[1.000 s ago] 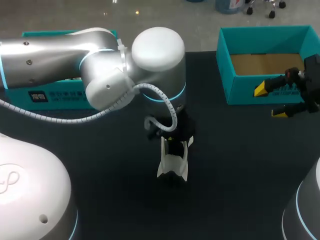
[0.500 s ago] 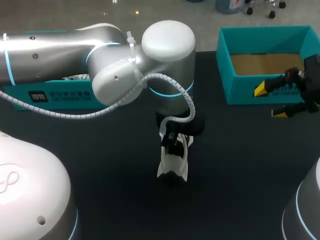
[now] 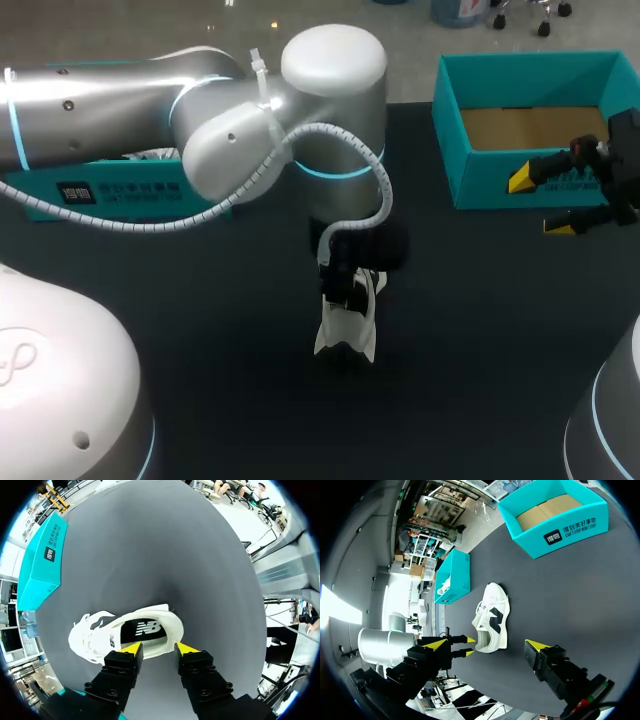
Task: Take the shoe out of the shoebox, open the shoe tongue, remove and reinsert the insole, then place the shoe into the shoebox
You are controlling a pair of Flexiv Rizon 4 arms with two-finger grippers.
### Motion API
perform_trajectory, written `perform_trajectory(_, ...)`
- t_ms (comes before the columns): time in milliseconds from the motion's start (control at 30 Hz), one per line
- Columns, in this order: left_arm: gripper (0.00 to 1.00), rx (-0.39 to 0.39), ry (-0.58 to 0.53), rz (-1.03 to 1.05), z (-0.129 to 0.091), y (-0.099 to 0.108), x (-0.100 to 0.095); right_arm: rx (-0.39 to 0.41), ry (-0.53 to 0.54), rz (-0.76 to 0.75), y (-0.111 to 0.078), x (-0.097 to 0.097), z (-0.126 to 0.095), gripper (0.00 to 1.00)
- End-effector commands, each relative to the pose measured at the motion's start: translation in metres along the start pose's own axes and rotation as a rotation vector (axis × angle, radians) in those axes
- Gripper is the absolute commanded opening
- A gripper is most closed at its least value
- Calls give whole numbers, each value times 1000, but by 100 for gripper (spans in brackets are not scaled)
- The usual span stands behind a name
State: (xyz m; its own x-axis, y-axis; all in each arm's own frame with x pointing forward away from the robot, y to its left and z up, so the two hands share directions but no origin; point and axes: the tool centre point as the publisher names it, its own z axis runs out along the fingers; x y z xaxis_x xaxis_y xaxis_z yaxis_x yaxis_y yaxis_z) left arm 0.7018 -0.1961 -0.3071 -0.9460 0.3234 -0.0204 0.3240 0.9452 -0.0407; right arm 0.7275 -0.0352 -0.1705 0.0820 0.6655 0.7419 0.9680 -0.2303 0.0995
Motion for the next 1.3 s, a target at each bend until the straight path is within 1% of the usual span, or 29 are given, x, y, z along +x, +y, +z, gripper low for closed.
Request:
perform_trajectory(33, 100, -13, -26, -6, 1, -8, 13, -1, -3, 2, 0, 0, 0, 100)
perform_trajectory(67, 100, 4, -30, -5, 2, -9, 15, -1, -3, 2, 0, 0, 0, 100)
perform_trajectory(133, 100, 0, -36, -8, 4, -11, 19, -1, -3, 2, 0, 0, 0, 100)
perform_trajectory(267, 100, 20, -52, -16, 11, -13, 25, -1, -3, 2, 0, 0, 0, 100)
perform_trajectory(333, 100, -22, -66, -28, 19, -15, 24, -1, -3, 2, 0, 0, 0, 100)
perform_trajectory(433, 100, -28, -70, -21, 28, -18, 24, -1, -3, 2, 0, 0, 0, 100)
perform_trajectory(467, 100, -43, -74, -28, 30, -19, 24, -1, -3, 2, 0, 0, 0, 100)
perform_trajectory(633, 100, -31, -76, -41, 45, -20, 23, -1, -3, 2, 0, 0, 0, 100)
perform_trajectory(733, 100, -27, -77, -67, 55, -18, 22, -1, -3, 2, 0, 0, 0, 100)
perform_trajectory(800, 100, -47, -77, -79, 60, -16, 22, -1, -3, 2, 0, 0, 0, 100)
perform_trajectory(867, 100, -33, -70, -87, 63, -13, 23, -1, -3, 2, 0, 0, 0, 100)
perform_trajectory(1000, 100, -31, -56, -91, 69, -8, 24, -1, -3, 2, 0, 0, 0, 100)
perform_trajectory(1133, 100, -38, -45, -90, 77, -6, 23, -1, -3, 2, 0, 0, 0, 100)
perform_trajectory(1200, 100, -25, -38, -86, 80, -6, 22, -1, -3, 2, 0, 0, 0, 100)
perform_trajectory(1300, 93, -19, -29, -88, 85, -4, 20, -1, -3, 2, 0, 0, 0, 100)
